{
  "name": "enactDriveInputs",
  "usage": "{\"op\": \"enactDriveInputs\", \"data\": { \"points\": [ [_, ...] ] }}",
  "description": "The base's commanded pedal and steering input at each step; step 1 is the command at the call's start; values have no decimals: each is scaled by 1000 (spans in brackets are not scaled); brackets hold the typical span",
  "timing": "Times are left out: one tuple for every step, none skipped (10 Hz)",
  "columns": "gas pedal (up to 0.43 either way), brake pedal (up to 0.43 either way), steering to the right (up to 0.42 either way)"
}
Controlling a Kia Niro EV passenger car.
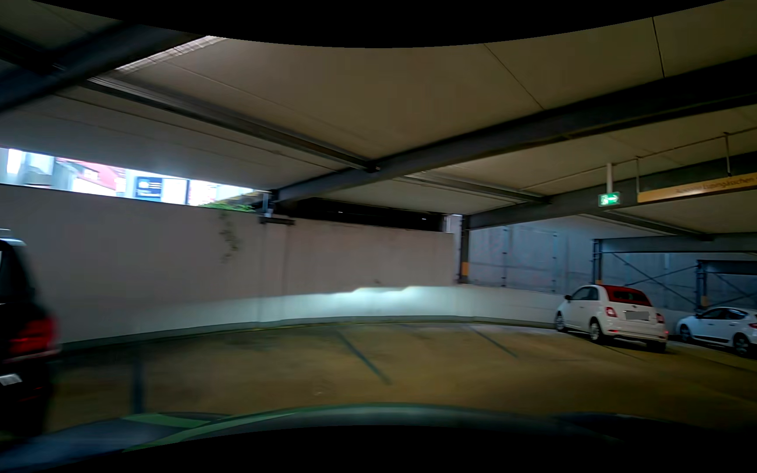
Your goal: Follow the waypoints while adhering to traffic rules and regulations
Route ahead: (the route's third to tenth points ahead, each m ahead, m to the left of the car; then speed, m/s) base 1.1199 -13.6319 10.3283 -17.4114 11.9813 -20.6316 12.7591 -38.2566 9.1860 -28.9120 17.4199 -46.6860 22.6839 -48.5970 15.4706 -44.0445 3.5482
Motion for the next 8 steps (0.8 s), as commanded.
{"op": "enactDriveInputs", "data": {
  "points": [
    [47,0,526],
    [47,0,526],
    [47,0,527],
    [47,0,527],
    [47,0,527],
    [47,0,527],
    [47,0,527],
    [47,0,527]
  ]
}}
